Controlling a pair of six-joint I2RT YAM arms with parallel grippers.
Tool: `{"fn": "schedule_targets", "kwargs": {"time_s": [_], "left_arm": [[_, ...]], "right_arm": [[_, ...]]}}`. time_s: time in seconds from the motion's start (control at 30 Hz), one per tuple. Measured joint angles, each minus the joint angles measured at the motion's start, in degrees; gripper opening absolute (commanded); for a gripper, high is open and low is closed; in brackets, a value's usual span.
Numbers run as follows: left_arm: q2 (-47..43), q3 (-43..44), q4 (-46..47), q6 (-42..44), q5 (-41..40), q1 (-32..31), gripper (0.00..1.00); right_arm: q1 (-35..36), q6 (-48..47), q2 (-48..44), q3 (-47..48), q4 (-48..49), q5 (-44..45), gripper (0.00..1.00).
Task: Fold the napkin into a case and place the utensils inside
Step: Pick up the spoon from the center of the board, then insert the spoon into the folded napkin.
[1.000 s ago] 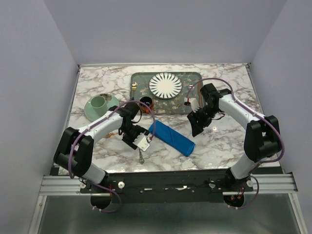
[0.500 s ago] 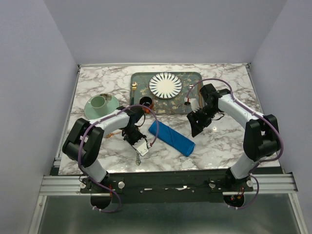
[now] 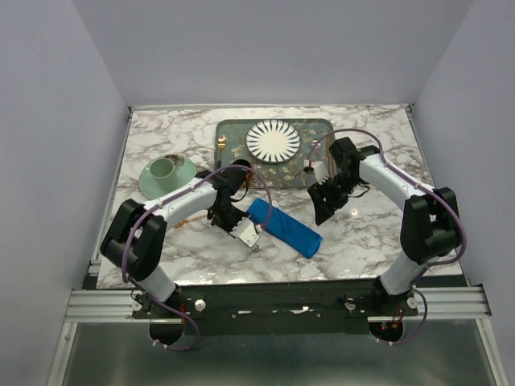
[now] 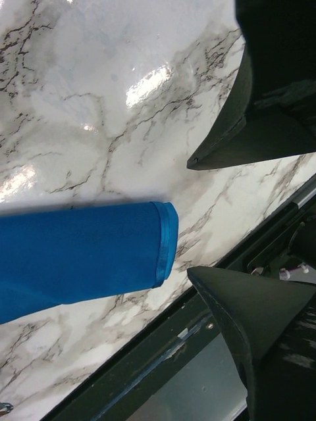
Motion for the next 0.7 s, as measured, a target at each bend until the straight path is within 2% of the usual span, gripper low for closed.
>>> {"fn": "schedule_targets", "kwargs": {"time_s": [0.1,0.23,0.5,0.7], "left_arm": [[-3.98,2.19,0.0,-4.76,-0.02,-0.76,0.0],[-7.28,8.35,0.52,-12.37,-0.13,-1.81,0.0],[-7.58,12.0,3.85,-23.04,-2.21,-4.7,0.0],[-1.73,16.79,4.81,-25.99,-8.2,-6.36,0.0]], "right_arm": [[0.0,0.31,-0.07,0.87,-0.26,-1.79,0.69],[0.0,1.33,-0.13,3.19,-0.9,-8.24,0.76],[0.0,7.21,1.84,9.46,-1.6,-23.87,0.76],[-0.07,11.34,3.06,7.89,0.09,-21.14,0.75]]}}
